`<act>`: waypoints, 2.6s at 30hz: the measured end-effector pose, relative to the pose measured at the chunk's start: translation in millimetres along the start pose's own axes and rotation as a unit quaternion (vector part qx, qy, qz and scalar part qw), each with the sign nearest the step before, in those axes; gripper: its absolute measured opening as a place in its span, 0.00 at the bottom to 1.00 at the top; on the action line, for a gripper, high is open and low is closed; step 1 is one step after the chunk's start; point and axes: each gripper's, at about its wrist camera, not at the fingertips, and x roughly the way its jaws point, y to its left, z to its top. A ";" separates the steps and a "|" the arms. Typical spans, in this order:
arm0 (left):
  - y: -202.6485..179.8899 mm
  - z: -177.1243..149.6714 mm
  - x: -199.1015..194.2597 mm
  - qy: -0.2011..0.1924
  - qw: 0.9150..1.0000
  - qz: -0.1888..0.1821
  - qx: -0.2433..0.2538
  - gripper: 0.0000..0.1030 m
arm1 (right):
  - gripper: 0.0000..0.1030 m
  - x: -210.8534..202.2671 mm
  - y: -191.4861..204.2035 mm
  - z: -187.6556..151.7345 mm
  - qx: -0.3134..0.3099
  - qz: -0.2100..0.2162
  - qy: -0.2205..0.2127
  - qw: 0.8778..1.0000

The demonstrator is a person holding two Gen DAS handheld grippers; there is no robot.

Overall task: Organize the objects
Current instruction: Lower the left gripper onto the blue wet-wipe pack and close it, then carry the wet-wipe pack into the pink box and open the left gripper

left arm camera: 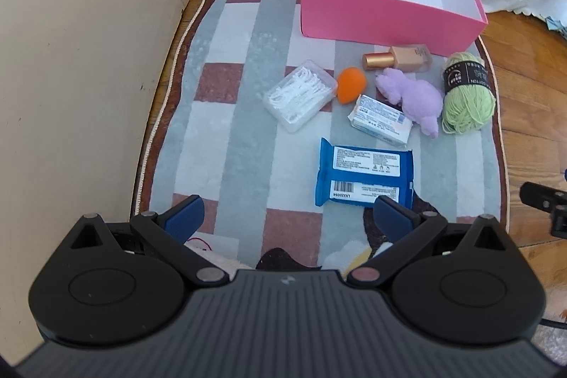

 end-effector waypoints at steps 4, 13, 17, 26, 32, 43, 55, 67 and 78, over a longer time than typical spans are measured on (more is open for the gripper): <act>-0.2 6.3 -8.0 -0.051 0.998 0.007 0.037 1.00 | 0.92 -21.3 -3.6 8.6 -0.018 0.063 -0.060 0.996; 0.1 42.8 14.5 -0.088 0.994 -0.010 0.064 1.00 | 0.92 -13.1 1.0 26.5 -0.030 0.179 -0.167 0.969; -8.5 52.2 42.3 -0.076 0.993 -0.015 0.091 1.00 | 0.92 26.1 10.8 36.1 -0.041 0.188 -0.098 0.977; -21.3 54.4 98.9 -0.018 0.991 -0.084 0.107 0.97 | 0.92 101.1 30.5 13.3 -0.022 0.203 0.035 0.978; -24.0 46.2 130.3 0.014 0.989 -0.099 0.107 0.93 | 0.91 143.4 27.5 -0.3 0.006 0.190 0.093 0.977; -17.4 32.7 163.1 0.050 0.987 -0.125 0.085 0.79 | 0.77 168.6 37.6 -10.0 0.025 0.205 0.117 0.972; -6.0 13.3 179.4 0.082 0.977 -0.196 0.018 0.43 | 0.35 169.1 47.8 -8.1 0.005 0.192 0.105 0.976; -8.8 -1.8 139.7 0.013 0.976 -0.215 0.027 0.43 | 0.34 140.9 53.9 -1.3 -0.068 0.168 0.055 0.982; -18.0 22.6 56.8 -0.099 0.964 -0.244 0.047 0.43 | 0.40 62.4 47.4 25.2 -0.125 0.141 -0.059 0.980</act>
